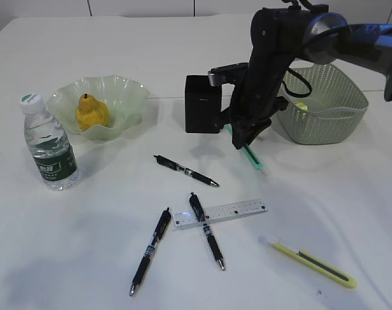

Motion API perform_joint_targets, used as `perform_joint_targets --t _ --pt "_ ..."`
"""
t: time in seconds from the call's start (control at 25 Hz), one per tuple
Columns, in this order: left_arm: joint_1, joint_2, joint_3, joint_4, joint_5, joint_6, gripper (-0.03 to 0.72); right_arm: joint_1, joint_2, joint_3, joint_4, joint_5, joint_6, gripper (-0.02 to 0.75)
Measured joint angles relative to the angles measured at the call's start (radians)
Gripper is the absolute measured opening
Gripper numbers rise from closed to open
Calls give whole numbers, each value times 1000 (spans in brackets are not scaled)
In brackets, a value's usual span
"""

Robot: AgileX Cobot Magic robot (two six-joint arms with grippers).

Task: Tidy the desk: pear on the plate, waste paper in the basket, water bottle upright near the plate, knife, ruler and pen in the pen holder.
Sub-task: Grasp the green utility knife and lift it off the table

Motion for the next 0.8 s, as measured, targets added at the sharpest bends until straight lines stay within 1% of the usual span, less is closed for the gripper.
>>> perform_joint_targets --t 0.24,0.6,0.8 --pt "0 0 0 0 0 0 456 0 -37 0 64 0 38 164" --pt "0 0 0 2 0 0 456 0 -132 0 71 4 52 163" --pt "0 0 0 4 0 0 456 0 -148 0 80 4 28 163"
